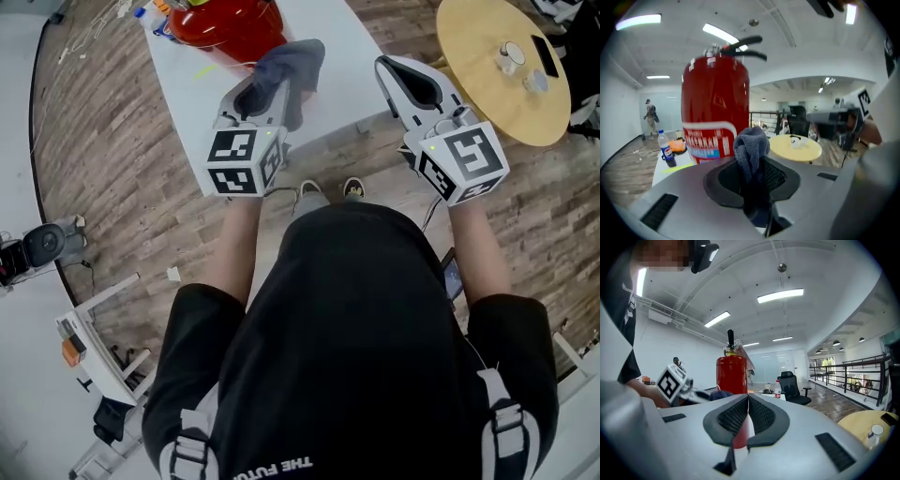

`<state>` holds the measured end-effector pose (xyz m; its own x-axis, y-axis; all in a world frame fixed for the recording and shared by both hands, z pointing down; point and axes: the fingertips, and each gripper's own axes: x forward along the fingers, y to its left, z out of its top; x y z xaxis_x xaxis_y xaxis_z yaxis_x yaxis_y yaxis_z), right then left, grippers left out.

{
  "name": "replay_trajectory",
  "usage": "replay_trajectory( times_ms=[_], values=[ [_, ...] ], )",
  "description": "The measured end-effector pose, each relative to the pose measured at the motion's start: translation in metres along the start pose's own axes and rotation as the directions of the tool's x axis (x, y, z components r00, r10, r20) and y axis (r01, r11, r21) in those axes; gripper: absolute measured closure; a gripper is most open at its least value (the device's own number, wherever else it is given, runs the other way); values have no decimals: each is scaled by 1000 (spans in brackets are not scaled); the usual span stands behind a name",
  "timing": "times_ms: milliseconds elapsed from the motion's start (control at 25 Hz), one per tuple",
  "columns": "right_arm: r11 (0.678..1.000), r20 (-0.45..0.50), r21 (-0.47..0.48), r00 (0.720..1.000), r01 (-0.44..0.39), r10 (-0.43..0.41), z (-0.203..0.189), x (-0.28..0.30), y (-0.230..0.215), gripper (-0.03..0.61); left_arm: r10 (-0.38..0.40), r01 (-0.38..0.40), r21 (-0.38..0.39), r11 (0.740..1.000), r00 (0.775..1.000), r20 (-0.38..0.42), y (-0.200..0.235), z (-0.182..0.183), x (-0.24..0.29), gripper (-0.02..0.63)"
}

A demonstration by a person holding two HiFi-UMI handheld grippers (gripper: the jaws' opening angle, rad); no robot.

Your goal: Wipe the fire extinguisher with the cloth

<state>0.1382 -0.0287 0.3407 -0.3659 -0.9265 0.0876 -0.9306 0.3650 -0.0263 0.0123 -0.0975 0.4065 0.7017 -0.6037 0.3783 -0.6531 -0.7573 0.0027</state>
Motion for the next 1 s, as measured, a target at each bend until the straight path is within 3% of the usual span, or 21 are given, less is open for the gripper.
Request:
replay_trajectory(
  times_ms=[120, 240, 360, 480, 600, 640, 720, 800, 880, 1000],
  values=[
    [1000, -2, 2, 1000, 0, 0, -3, -2, 1, 560, -8, 9, 4, 1000, 986, -166, 0, -76, 26, 520],
    [1000, -12, 1, 1000, -6, 6, -7, -1, 6, 560, -12, -5, -53, 999, 947, -322, 16, -142, 40, 518],
    [1000, -15, -7, 1000, -11, 11, -5, 2, 11, 560, 9, -43, -85, 995, 934, -357, 41, -161, 35, 518],
    [1000, -13, -7, 1000, -20, 20, -4, 5, 15, 560, 90, -114, -66, 991, 953, -290, 66, -126, 13, 518],
    [999, -22, -9, 999, -35, 35, -6, 10, 19, 560, 187, -193, -60, 979, 977, -99, 88, -38, -23, 518],
    [999, -22, -10, 999, -42, 41, -5, 11, 20, 560, 213, -214, -46, 976, 977, -8, 93, 1, -39, 518],
    [998, -15, -16, 998, -55, 55, 1, 15, 24, 560, 254, -259, 15, 966, 955, 153, 97, 79, -70, 518],
    [998, 1, -19, 998, -66, 66, 8, 19, 27, 560, 269, -300, 113, 947, 936, 225, 94, 132, -86, 518],
    [997, 15, -18, 997, -72, 72, 11, 23, 30, 560, 271, -319, 169, 933, 929, 253, 87, 151, -87, 518],
    [997, 14, -11, 997, -72, 72, 6, 24, 30, 560, 330, -379, 163, 911, 906, 266, 86, 134, -83, 520]
  ],
)
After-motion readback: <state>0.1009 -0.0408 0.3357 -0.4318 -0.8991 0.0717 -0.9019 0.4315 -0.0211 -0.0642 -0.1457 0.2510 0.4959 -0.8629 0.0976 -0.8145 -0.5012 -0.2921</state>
